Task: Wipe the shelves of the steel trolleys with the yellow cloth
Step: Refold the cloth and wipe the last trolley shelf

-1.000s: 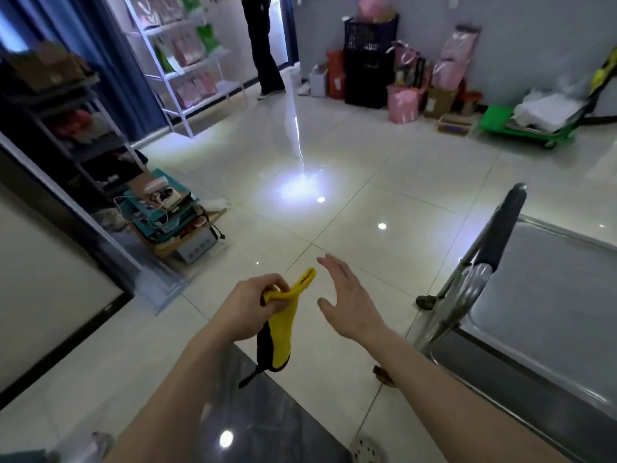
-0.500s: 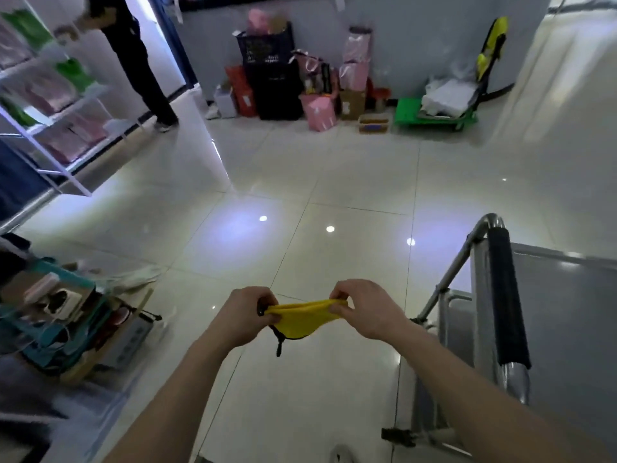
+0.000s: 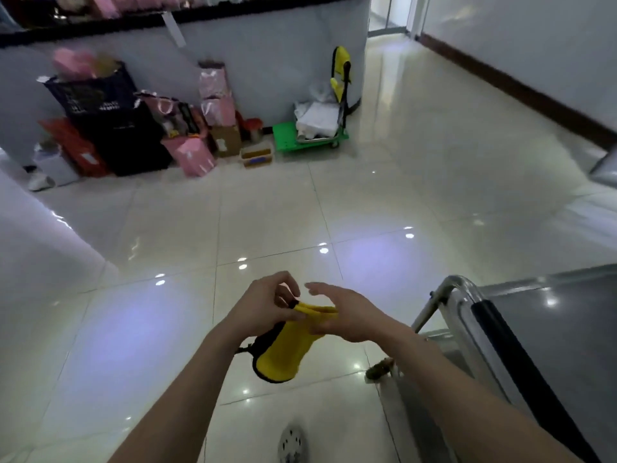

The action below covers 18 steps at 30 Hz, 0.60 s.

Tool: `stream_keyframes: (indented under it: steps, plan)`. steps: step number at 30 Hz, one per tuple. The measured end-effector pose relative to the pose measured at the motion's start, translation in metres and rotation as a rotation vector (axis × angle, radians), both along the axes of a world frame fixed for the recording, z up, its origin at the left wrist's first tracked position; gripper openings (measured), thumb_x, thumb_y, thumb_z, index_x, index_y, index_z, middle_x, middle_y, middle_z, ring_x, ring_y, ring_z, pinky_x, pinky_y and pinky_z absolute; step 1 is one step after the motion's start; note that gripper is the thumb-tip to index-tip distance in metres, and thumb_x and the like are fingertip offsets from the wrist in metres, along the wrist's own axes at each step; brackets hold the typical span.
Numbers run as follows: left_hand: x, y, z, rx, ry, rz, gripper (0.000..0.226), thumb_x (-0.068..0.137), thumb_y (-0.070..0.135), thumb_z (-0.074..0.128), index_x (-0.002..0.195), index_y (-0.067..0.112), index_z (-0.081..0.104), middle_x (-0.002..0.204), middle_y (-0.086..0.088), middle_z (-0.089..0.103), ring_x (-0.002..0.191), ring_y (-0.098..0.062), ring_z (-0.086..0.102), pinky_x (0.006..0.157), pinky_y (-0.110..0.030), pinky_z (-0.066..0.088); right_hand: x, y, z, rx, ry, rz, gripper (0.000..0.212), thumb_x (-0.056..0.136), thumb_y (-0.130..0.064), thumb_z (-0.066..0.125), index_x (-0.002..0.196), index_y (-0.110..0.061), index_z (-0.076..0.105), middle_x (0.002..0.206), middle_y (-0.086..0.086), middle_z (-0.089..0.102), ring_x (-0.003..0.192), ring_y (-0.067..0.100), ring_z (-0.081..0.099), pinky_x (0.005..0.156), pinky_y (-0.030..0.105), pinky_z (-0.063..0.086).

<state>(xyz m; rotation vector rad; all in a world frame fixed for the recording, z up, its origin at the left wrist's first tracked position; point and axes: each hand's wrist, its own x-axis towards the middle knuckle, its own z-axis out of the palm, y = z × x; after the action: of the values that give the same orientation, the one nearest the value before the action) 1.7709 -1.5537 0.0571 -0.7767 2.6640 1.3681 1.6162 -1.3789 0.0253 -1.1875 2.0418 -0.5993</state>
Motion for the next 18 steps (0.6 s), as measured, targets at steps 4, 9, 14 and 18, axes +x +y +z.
stream_keyframes:
  steps: [4,9,14,18]
  plan:
    - [-0.082,-0.072,0.006,0.011,-0.031,-0.173,0.056,0.067,0.042,0.100,0.106,0.034,0.060,0.094,0.011,0.080,0.088,-0.009,0.077,0.079,-0.031,0.066,-0.045,-0.051,0.010,-0.070,0.068,-0.189,0.019,0.095,-0.043,0.073,0.102,-0.026,0.076,0.091,-0.001,0.072,0.083,0.021,0.066,0.074,0.043,0.057]
    - [-0.181,-0.136,-0.021,-0.053,-0.113,-0.305,0.059,0.072,0.025,0.098,0.117,0.039,0.062,0.103,0.016,0.076,0.095,0.002,0.071,0.089,-0.033,0.062,-0.126,-0.073,0.018,-0.168,0.128,-0.423,0.015,0.100,-0.036,0.065,0.109,-0.032,0.076,0.088,-0.008,0.072,0.081,0.013,0.063,0.073,0.037,0.054]
    - [-0.301,-0.182,-0.063,-0.015,-0.195,-0.413,0.036,0.086,0.029,0.091,0.114,0.036,0.069,0.106,0.009,0.078,0.093,-0.009,0.075,0.083,-0.036,0.064,-0.238,-0.087,-0.004,-0.165,0.278,-0.573,0.022,0.106,-0.038,0.058,0.120,-0.033,0.074,0.104,-0.009,0.074,0.094,0.016,0.063,0.082,0.035,0.051]
    - [-0.415,-0.208,-0.078,-0.013,-0.226,-0.481,0.020,0.090,0.030,0.079,0.108,0.035,0.072,0.100,0.011,0.078,0.091,-0.012,0.074,0.069,-0.028,0.058,-0.328,-0.092,-0.022,-0.169,0.236,-0.723,0.020,0.106,-0.035,0.057,0.117,-0.037,0.073,0.099,-0.010,0.072,0.092,0.016,0.063,0.080,0.037,0.052]
